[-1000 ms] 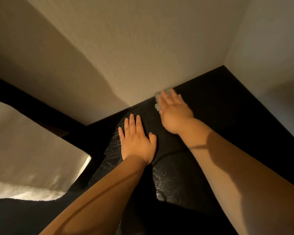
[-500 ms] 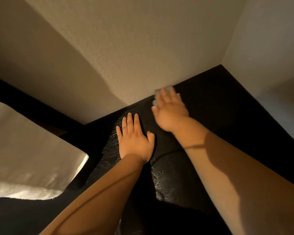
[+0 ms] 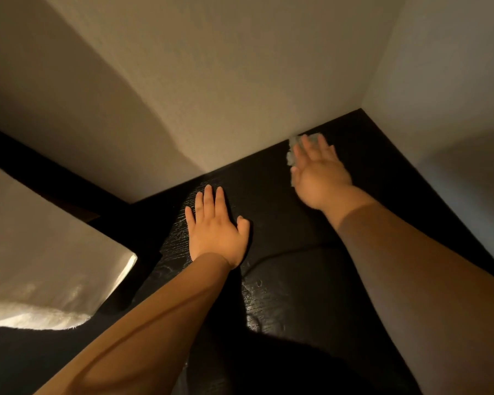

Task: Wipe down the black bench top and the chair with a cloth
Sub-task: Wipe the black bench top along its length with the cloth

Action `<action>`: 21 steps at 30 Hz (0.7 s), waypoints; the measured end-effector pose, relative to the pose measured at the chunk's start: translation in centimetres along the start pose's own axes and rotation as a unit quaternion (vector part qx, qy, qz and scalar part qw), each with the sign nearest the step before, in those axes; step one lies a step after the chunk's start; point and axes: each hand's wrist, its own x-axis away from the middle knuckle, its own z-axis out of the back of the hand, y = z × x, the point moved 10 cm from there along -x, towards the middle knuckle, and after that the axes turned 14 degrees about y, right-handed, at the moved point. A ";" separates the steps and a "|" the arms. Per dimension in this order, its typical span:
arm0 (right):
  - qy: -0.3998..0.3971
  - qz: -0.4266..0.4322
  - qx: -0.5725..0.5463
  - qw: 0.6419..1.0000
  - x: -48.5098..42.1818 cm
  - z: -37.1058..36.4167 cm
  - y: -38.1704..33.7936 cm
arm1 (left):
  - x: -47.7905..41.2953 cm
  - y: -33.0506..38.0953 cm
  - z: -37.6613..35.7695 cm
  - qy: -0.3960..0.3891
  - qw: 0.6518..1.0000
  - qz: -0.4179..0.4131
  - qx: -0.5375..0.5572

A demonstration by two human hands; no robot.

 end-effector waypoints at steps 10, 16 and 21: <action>0.004 0.054 0.001 0.999 0.5 1.6 4.1 | -2.6 4.5 0.8 -0.002 0.999 -0.014 0.050; 0.038 -0.053 0.021 0.998 -1.7 2.2 7.7 | -4.7 10.8 -1.8 -0.016 0.998 -0.063 0.019; 0.035 0.027 -0.001 0.999 -1.8 2.5 8.1 | -4.8 10.4 -2.1 -0.008 0.998 -0.063 0.018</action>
